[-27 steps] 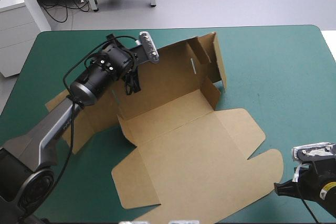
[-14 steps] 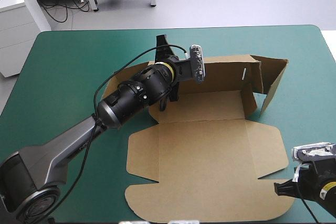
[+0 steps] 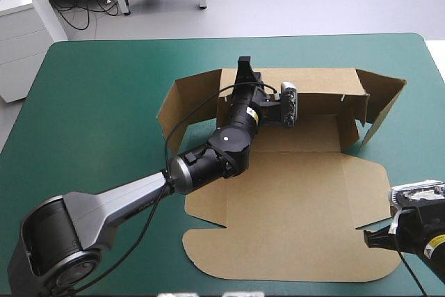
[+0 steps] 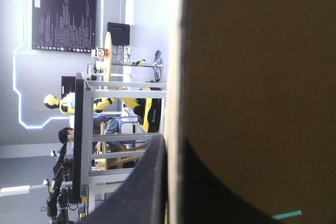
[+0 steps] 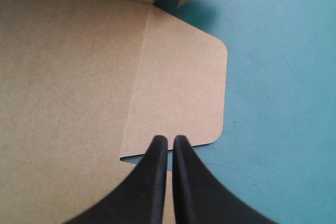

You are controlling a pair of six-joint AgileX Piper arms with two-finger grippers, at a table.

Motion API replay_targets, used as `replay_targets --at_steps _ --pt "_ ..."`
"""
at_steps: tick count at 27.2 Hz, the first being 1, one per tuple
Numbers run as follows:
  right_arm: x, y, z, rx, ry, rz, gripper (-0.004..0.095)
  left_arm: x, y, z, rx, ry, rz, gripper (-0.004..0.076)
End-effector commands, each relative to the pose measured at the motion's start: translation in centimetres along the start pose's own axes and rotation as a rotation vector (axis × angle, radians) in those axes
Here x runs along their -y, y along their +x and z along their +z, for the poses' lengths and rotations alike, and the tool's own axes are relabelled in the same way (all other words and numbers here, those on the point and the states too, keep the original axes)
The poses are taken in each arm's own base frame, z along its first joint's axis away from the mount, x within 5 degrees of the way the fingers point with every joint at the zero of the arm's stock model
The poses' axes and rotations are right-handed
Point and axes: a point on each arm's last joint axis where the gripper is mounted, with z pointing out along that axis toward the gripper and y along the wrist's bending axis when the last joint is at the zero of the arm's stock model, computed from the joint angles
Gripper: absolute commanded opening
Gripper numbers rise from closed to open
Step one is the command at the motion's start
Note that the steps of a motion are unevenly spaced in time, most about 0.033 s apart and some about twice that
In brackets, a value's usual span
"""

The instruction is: Fold the box

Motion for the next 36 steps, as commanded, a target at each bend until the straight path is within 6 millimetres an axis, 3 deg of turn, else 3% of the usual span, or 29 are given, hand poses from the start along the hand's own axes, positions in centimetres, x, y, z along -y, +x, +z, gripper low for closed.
replay_targets --at_steps 1,5,9,15,19,27,31,36 --pt "0.1 -1.1 -0.4 0.074 0.002 -0.003 0.0239 -2.2 0.0 -1.6 0.046 -0.11 -0.014 -0.001" --pt "-0.5 -1.1 -0.4 0.073 -0.068 0.044 0.0536 -2.0 0.0 -1.6 0.05 -0.102 -0.009 -0.001" --pt "-0.8 -1.1 -0.4 0.072 -0.092 0.06 0.0638 -1.9 -0.1 -1.5 0.065 -0.095 -0.015 -0.001" --pt "-1.4 -1.2 -0.5 0.073 -0.161 0.107 0.0631 -1.5 -0.2 -1.2 0.067 -0.09 0.002 -0.001" --pt "-1.7 -1.2 -0.5 0.071 -0.197 0.131 0.0627 -0.2 -0.2 -0.1 0.042 -0.087 0.051 -0.001" --pt "-1.2 -1.8 -0.6 0.116 -0.149 0.159 0.062 1.3 -0.5 1.0 0.042 -0.06 0.077 -0.001" --pt "-0.2 -3.9 -1.0 0.172 -0.067 0.217 0.062 1.7 -0.5 1.3 0.039 -0.053 0.083 -0.001" --pt "1.3 -9.0 -2.1 0.229 0.075 0.184 0.062 1.9 -0.5 1.4 0.038 -0.05 0.086 -0.001"
